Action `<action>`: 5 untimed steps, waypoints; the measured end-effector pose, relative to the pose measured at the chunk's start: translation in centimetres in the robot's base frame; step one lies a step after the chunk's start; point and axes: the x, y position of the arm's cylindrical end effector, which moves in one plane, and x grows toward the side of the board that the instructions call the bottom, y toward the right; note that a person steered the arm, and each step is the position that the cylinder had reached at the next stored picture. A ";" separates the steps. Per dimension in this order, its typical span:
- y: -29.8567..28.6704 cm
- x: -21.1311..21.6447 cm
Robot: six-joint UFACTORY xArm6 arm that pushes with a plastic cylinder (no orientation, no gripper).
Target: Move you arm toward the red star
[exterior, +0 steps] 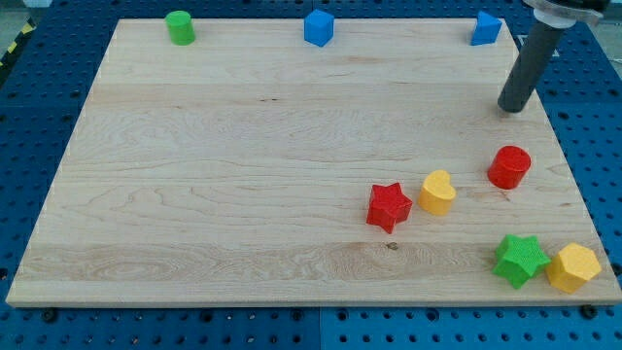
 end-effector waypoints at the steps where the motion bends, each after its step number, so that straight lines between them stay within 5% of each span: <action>1: 0.0 0.0; 3: -7.9 -0.1; 5: -15.8 10.5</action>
